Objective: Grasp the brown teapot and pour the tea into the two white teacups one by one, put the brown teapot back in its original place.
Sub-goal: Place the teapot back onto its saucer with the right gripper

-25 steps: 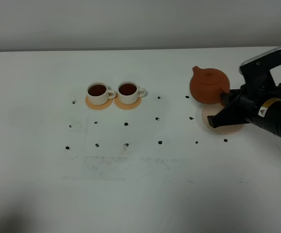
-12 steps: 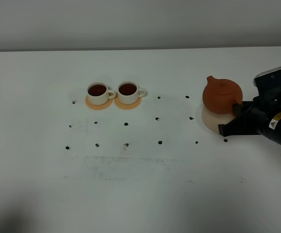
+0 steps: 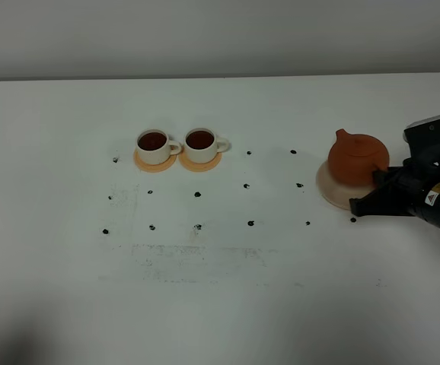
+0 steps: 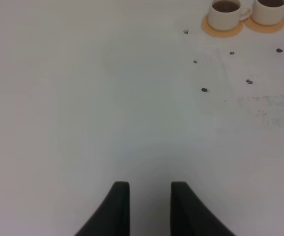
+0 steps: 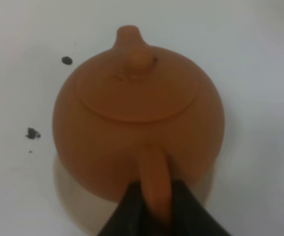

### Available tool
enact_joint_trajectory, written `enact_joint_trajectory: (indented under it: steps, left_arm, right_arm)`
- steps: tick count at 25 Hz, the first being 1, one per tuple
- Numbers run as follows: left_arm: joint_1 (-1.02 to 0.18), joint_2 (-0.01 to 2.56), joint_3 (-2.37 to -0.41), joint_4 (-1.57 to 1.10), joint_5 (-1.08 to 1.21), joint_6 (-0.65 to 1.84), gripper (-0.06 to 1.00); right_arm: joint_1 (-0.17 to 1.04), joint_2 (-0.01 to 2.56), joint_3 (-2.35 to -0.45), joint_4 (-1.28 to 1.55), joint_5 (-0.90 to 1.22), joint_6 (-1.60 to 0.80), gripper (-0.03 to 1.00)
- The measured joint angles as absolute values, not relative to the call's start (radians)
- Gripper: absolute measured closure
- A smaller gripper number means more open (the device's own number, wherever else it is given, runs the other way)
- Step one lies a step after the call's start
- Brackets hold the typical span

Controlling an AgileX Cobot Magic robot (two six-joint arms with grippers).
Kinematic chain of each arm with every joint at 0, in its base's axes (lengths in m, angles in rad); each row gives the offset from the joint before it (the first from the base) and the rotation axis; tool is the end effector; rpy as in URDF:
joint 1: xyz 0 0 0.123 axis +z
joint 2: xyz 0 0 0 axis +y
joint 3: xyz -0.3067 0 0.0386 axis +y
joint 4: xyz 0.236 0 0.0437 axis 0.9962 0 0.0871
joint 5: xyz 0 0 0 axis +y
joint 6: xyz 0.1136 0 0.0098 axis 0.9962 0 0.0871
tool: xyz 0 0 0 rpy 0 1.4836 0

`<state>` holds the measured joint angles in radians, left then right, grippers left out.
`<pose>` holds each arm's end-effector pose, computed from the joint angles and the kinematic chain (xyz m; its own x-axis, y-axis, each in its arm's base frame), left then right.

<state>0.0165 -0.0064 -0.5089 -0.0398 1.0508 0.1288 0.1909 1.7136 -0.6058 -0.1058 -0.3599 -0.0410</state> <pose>-0.0204 -0.0043 0.2645 -0.4289 0.1017 -0.8976 0.0617 0.9946 0.0832 0.3096 0.0641 0.1593 -0.5675 -0.2518 -0.7839 -0.3006 0.9497 -0.0874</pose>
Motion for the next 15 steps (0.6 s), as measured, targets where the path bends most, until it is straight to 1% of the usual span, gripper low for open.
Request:
enact_joint_trajectory:
  steps: [8, 15]
  left_arm:
    - [0.016, -0.006, -0.509, -0.040, 1.051, 0.129, 0.73]
    - [0.016, -0.006, -0.509, -0.040, 1.051, 0.129, 0.73]
  right_arm:
    - [0.178, 1.735, -0.596, -0.113, -0.372, -0.030, 0.88]
    - [0.178, 1.736, -0.557, -0.114, -0.446, -0.015, 0.88]
